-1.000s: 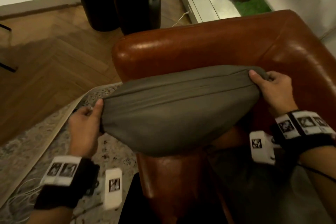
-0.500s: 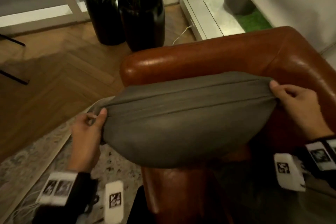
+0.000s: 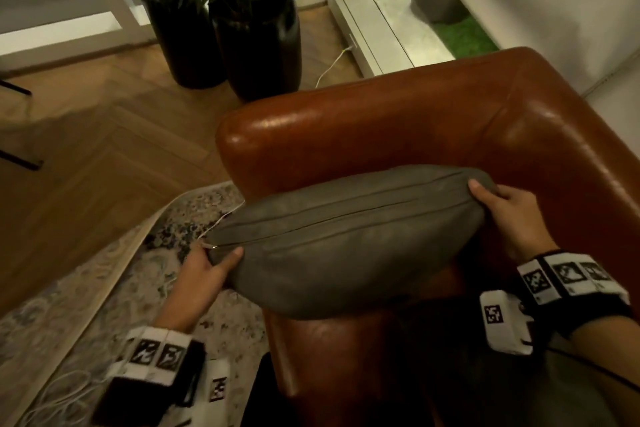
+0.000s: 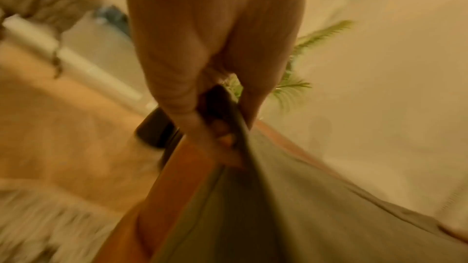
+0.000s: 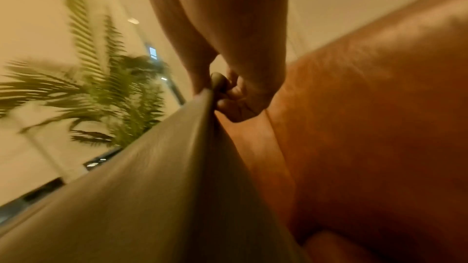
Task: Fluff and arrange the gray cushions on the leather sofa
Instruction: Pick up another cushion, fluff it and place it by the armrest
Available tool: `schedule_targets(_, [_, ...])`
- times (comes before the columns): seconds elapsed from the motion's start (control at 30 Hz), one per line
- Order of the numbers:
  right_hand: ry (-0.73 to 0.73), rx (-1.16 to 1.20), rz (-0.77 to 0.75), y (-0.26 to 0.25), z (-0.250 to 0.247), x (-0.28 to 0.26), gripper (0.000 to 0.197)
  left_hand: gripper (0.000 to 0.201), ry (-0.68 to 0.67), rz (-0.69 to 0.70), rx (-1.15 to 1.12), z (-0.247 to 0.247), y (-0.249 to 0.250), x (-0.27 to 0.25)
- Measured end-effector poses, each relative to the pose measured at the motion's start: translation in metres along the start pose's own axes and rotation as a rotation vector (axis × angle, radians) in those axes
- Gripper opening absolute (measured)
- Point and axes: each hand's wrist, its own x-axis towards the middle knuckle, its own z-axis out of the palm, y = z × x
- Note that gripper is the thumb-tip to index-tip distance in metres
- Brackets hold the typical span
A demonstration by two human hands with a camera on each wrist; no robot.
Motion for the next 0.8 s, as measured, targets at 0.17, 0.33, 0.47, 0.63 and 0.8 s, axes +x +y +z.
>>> schedule_targets(0.17, [0.057,0.122,-0.134,-0.028,-0.006,0.004,0.017,0.043,0.156,0.131,-0.156,-0.009,0.037,-0.007])
schedule_targets(0.33, [-0.037,0.027,0.06,0.001,0.026,0.027,0.019,0.04,0.213,-0.008,-0.123,0.03,0.017,0.023])
schedule_targets(0.47, [0.042,-0.023,-0.027,0.003,0.028,0.03,0.024,0.033,0.285,0.008,-0.161,0.022,0.005,0.035])
schedule_targets(0.63, [0.177,0.007,-0.007,0.004,0.017,0.038,0.019,0.023,0.18,-0.052,-0.168,0.042,-0.006,0.031])
schedule_targets(0.8, [0.136,0.004,0.138,-0.017,0.019,0.044,0.032,0.031,0.19,-0.266,-0.318,0.054,0.005,0.04])
